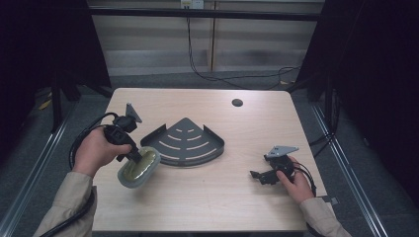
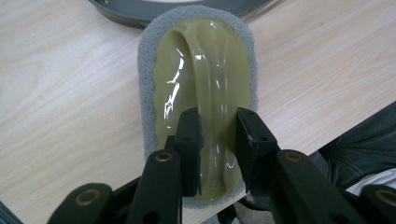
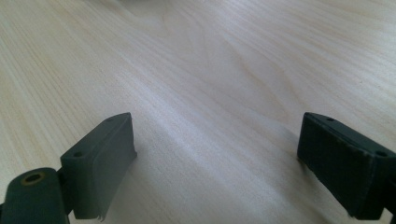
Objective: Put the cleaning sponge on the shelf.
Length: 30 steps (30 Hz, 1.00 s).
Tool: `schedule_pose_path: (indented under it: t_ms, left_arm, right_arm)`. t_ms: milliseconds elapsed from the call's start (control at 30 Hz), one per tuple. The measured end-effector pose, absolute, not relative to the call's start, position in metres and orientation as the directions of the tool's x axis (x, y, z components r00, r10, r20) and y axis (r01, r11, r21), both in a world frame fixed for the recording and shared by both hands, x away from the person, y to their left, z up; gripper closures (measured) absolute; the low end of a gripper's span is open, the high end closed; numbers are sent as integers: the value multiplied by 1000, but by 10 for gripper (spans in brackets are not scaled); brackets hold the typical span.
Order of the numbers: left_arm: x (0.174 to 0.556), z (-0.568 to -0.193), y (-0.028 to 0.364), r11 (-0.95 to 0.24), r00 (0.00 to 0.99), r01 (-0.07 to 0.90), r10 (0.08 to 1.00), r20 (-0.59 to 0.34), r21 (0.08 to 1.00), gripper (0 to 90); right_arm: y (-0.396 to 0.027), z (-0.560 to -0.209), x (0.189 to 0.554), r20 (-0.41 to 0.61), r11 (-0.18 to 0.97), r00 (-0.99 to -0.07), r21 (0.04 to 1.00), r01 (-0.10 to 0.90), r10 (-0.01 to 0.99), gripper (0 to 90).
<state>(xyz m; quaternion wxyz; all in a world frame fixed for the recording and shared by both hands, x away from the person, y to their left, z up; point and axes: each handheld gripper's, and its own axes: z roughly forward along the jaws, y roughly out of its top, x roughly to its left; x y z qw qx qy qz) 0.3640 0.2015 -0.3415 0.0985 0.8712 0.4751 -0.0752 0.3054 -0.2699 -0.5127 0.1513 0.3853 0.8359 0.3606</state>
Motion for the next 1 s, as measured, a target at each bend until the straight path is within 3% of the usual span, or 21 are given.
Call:
schedule_pose_path:
  t_ms: [1000]
  left_arm:
    - [412,-323,180,-544,556,831,810,-186,114,716]
  right_arm:
    - [-270,-513,305,23,445,-658,719,535,753,105]
